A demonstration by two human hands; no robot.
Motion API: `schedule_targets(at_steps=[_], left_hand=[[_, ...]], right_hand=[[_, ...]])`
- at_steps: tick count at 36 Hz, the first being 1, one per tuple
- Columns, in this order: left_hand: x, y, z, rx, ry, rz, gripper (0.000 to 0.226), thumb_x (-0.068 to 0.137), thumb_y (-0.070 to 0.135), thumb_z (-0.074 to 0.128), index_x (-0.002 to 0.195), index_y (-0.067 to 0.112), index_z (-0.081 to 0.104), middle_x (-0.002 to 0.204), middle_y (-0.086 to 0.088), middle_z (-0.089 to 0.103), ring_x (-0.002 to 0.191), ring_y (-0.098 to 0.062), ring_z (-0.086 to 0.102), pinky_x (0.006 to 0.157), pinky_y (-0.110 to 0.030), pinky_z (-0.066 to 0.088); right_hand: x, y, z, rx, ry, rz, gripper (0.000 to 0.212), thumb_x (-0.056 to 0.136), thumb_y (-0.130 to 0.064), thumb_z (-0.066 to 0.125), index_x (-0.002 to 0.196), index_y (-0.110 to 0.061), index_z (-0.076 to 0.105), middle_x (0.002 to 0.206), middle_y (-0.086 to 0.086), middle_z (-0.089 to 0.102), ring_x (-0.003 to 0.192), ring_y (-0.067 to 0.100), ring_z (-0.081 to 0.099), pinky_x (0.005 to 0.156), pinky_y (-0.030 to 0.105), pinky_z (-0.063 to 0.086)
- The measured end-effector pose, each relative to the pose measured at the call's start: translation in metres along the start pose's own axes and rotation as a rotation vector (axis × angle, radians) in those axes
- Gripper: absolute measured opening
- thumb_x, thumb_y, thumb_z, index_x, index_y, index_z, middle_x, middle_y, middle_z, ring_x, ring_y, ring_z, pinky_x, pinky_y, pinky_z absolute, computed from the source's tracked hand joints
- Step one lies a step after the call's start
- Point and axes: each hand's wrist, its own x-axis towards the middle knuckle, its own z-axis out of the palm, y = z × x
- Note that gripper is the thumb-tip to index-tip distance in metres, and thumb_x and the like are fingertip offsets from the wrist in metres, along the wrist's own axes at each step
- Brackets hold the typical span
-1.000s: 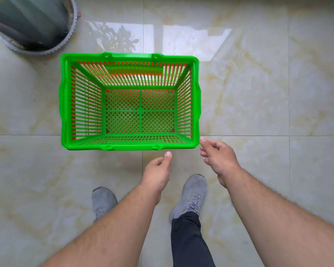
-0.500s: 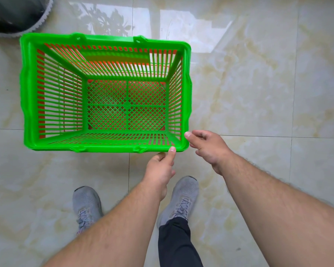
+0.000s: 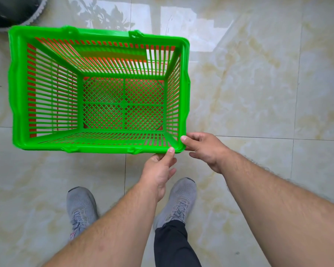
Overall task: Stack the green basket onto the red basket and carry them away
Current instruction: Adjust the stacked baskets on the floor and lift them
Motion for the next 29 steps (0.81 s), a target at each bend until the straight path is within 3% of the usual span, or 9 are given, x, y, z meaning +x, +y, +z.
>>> schedule_targets(at_steps=[5,8,13,16,21,25,27,29], left_hand=[[0.001,0.000,0.001,0.004,0.012,0.006,0.012,0.101,0.029,0.065,0.105,0.018,0.065,0.118,0.004,0.071,0.109,-0.011,0.067,0.084,-0.028,0.054],[0.002,-0.001,0.003,0.020,0.019,0.016,0.011,0.102,0.029,0.064,0.103,0.018,0.064,0.112,0.006,0.071,0.103,-0.008,0.067,0.083,-0.028,0.053],[0.003,-0.003,0.006,0.045,0.025,0.034,0.010,0.104,0.029,0.060,0.102,0.019,0.063,0.110,0.009,0.070,0.101,-0.006,0.066,0.083,-0.028,0.052],[0.003,-0.003,0.007,0.062,0.033,0.034,0.010,0.105,0.029,0.059,0.102,0.020,0.063,0.111,0.010,0.070,0.101,-0.007,0.066,0.089,-0.032,0.051],[-0.005,0.003,0.008,0.092,0.048,0.006,0.012,0.104,0.032,0.060,0.100,0.020,0.062,0.110,0.007,0.068,0.105,-0.011,0.066,0.090,-0.036,0.053],[-0.019,0.017,0.007,0.176,0.038,-0.006,0.026,0.101,0.043,0.061,0.109,0.018,0.060,0.113,0.006,0.065,0.106,-0.011,0.064,0.086,-0.034,0.056],[-0.031,0.024,0.005,0.230,0.026,-0.029,0.031,0.101,0.047,0.061,0.113,0.018,0.060,0.117,0.005,0.065,0.106,-0.011,0.064,0.078,-0.030,0.055],[-0.044,0.030,0.002,0.309,0.006,-0.056,0.027,0.101,0.048,0.060,0.104,0.021,0.061,0.115,0.004,0.065,0.108,-0.011,0.065,0.079,-0.031,0.056]], right_hand=[[0.005,0.004,0.001,-0.005,0.010,-0.013,0.023,0.100,-0.024,0.060,0.119,-0.017,0.071,0.101,-0.004,0.075,0.087,-0.002,0.068,0.086,0.024,0.049],[0.009,0.010,0.001,0.009,0.024,-0.033,0.026,0.100,-0.021,0.061,0.121,-0.011,0.070,0.101,-0.002,0.075,0.082,-0.005,0.068,0.082,0.015,0.050],[0.013,0.019,0.002,0.017,0.059,-0.059,0.026,0.098,-0.021,0.063,0.119,-0.007,0.072,0.102,0.002,0.077,0.074,-0.004,0.066,0.081,0.020,0.046],[0.011,0.020,0.004,0.012,0.085,-0.073,0.027,0.098,-0.020,0.063,0.120,-0.007,0.071,0.106,0.004,0.078,0.079,-0.003,0.068,0.082,0.019,0.047],[0.004,0.014,0.006,0.014,0.107,-0.038,0.024,0.098,-0.023,0.063,0.116,-0.011,0.074,0.084,-0.013,0.075,0.065,-0.008,0.064,0.069,0.011,0.045],[-0.007,0.003,0.005,-0.014,0.164,-0.012,0.049,0.090,-0.041,0.071,0.128,-0.011,0.068,0.119,-0.002,0.075,0.112,0.009,0.068,0.105,0.032,0.049],[-0.016,-0.004,0.002,-0.031,0.211,0.001,0.057,0.089,-0.043,0.072,0.133,-0.008,0.064,0.125,0.002,0.072,0.117,0.013,0.065,0.107,0.031,0.047],[-0.025,-0.009,-0.001,-0.046,0.245,-0.003,0.054,0.090,-0.042,0.072,0.131,-0.009,0.065,0.121,0.001,0.073,0.113,0.013,0.066,0.099,0.027,0.048]])
